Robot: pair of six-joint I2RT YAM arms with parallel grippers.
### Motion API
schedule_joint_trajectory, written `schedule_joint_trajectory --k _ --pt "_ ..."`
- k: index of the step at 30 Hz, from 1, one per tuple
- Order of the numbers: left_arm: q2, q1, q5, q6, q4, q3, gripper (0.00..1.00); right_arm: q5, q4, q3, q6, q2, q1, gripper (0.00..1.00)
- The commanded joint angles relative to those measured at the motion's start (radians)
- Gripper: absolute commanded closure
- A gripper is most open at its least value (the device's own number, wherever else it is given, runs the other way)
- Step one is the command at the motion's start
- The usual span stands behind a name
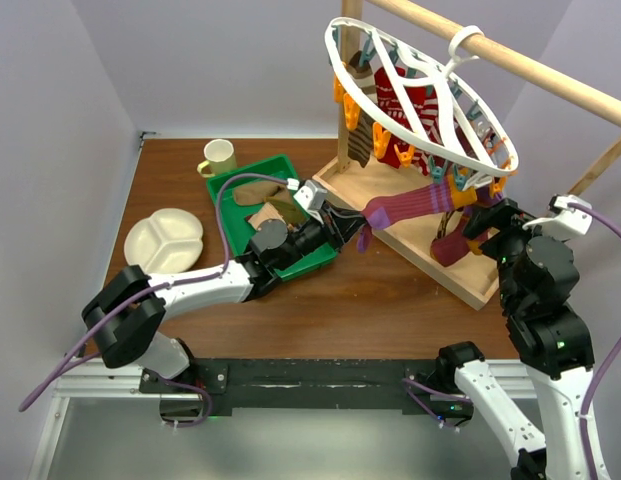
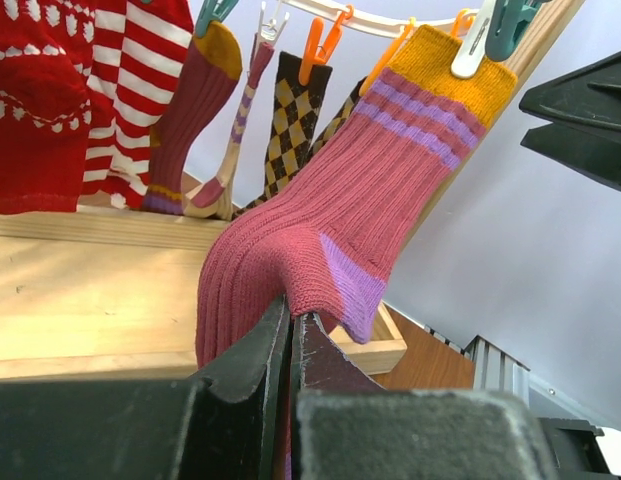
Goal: Remove the socks clipped to the hanger
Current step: Remove the sock from the hanger.
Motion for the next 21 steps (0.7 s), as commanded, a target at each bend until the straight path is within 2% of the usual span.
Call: schedule_joint_trajectory --k 1,9,21 --pt "-0.048 0.010 -0.024 -0.004 0.021 -0.015 1.00 -0.046 0.007 0.017 0.039 0.011 -0.001 0.18" --pt "-0.048 0.010 -0.010 -0.021 0.028 -0.036 1.00 -0.062 0.041 0.057 0.112 0.054 -0.001 0.10" --pt "-0.047 0.010 0.010 -0.029 0.028 -0.038 1.00 -0.005 0.116 0.086 0.180 0.119 -0.002 0.13"
